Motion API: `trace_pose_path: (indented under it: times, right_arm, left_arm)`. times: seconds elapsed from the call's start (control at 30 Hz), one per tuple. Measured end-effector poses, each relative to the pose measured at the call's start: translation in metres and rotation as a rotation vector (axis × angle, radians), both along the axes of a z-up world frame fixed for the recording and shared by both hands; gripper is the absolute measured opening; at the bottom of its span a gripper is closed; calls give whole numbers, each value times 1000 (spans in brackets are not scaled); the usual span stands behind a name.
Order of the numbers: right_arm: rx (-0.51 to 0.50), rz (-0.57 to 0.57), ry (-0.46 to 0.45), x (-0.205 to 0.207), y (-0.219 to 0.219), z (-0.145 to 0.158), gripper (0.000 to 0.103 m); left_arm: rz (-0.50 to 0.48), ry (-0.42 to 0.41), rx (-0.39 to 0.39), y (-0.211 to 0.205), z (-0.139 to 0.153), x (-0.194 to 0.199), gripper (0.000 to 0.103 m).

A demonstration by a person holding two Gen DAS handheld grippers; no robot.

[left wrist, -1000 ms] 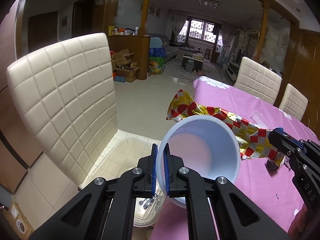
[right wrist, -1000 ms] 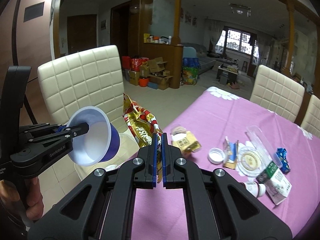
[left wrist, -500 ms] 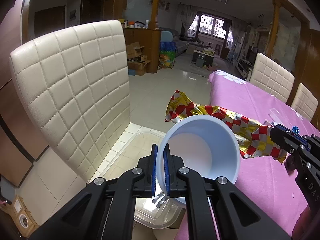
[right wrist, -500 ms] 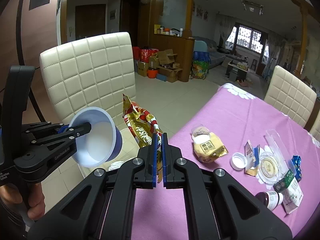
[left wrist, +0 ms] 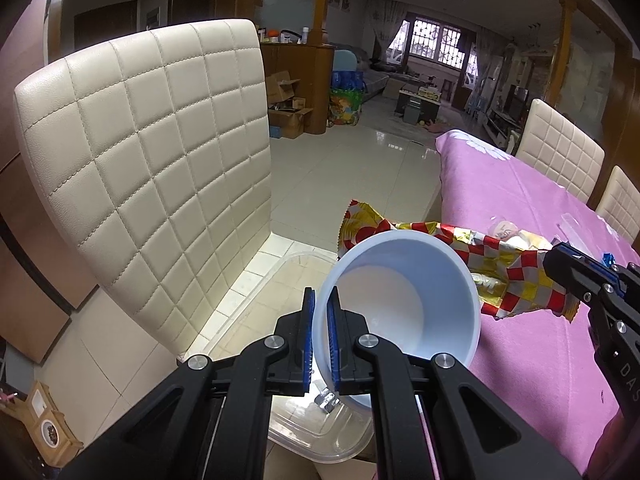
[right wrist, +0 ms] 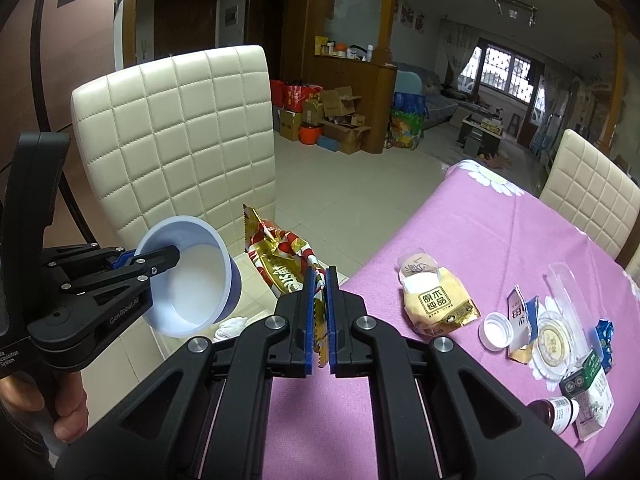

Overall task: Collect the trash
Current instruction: 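Carry the cup and wrapper to the clear bin and release both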

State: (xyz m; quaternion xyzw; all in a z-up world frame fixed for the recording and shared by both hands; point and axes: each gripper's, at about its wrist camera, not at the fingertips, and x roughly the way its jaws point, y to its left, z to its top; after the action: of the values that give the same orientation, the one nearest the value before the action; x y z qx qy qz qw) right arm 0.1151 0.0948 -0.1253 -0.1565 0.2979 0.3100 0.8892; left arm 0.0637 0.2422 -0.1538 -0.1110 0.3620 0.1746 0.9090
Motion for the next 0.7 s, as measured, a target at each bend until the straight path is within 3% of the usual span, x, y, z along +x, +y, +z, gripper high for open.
trace_pose_path:
  times: [0.17, 0.27, 0.33, 0.37, 0.4, 0.5, 0.7]
  right_arm:
    - [-33, -14, 25, 10, 5, -7, 9]
    - [-42, -44, 38, 16, 3, -11, 17]
    - [-39, -67, 44, 20, 0, -12, 40]
    - [-31, -83, 35, 20, -3, -11, 76]
    - [-7, -99, 4, 18, -7, -8, 88]
    - [-7, -92, -48, 13, -8, -3, 85]
    - [-2, -80, -39, 11, -8, -2, 86]
  left_arm:
    - [6, 15, -4, 4, -4, 5, 7]
    - [8, 24, -11, 5, -6, 7, 7]
    - [9, 28, -12, 7, -8, 8, 7]
    - [10, 28, -13, 7, -8, 8, 7]
    - [10, 29, -14, 6, -8, 8, 7]
    - [10, 30, -11, 7, -8, 9, 7]
    - [10, 25, -5, 5, -5, 7, 7]
